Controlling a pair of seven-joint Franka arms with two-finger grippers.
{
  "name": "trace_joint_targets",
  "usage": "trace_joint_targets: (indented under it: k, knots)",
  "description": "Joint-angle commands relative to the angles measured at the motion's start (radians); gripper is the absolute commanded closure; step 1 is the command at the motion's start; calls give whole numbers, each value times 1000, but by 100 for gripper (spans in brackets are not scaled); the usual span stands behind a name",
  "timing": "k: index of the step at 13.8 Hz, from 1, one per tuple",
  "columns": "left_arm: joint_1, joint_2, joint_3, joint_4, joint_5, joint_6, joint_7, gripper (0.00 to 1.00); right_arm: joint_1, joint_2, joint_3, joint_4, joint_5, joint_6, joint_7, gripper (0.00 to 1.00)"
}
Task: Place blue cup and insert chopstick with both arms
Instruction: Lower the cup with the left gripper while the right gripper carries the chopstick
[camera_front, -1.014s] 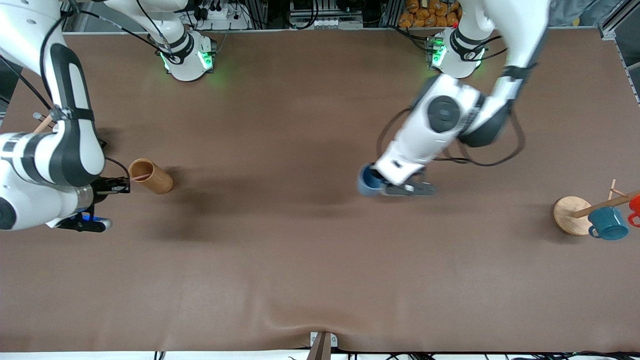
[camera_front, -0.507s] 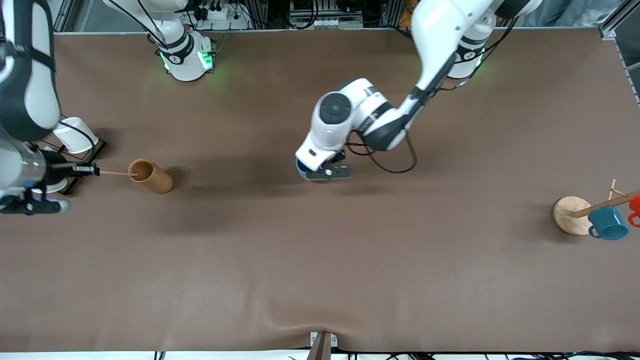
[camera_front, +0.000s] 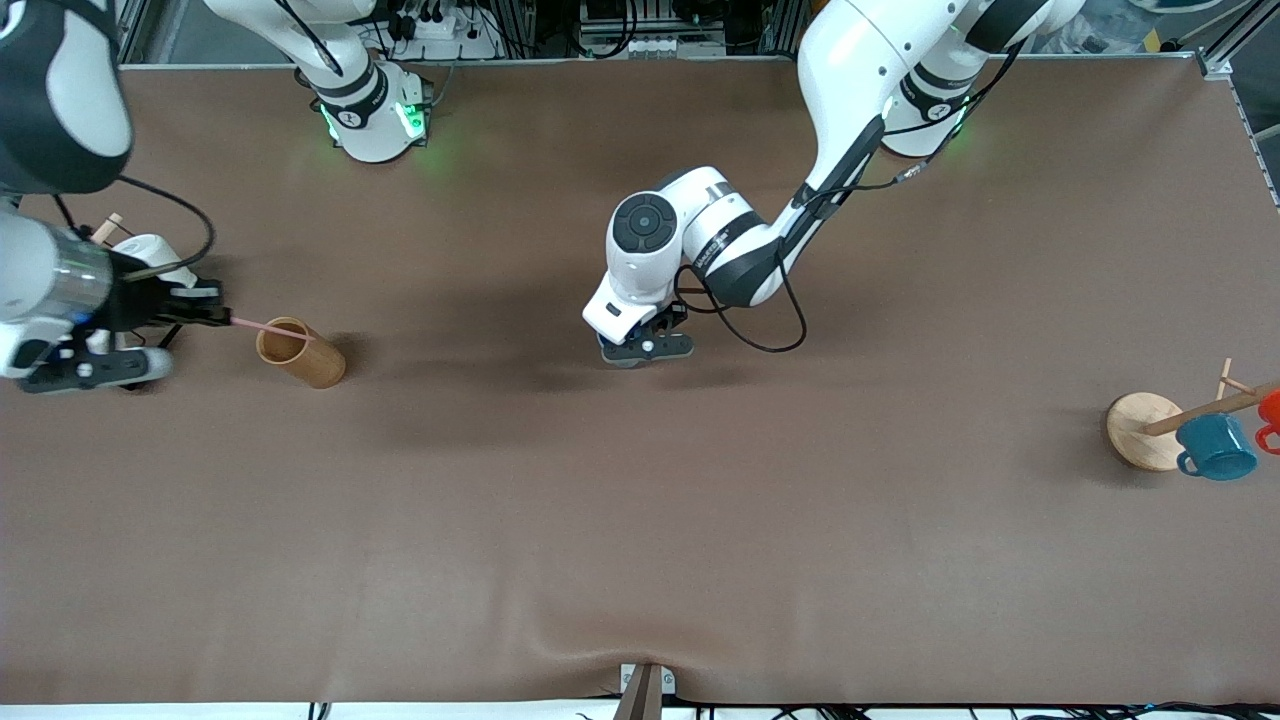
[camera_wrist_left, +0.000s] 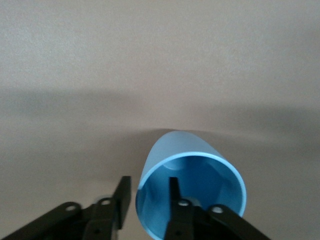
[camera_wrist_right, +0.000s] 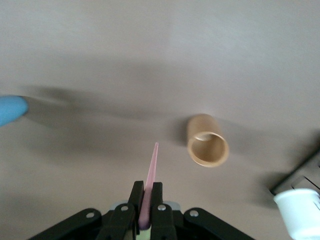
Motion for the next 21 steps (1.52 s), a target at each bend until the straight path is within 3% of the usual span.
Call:
trace_joint_targets:
  k: [1,3,8,13,21]
  knots:
    - [25,-33,0,27,35,-22,-53,0,59,-11,44,-19,20,51,-16,100]
    - [74,-99,0,25,26,-39,-54,0,140,-6,47,-22,20,97,-13,100]
    - [314,-294,-1,30,29,-186,-33,0,343,9,47,-26,17,185,3,100]
    - [537,-441,-11,30,-14,-326,275,0,507,74,47,-16,3,277,156,100]
    - [723,-578,-6,28,-71,-539,613,0,596,133,44,4,-50,340,191,100]
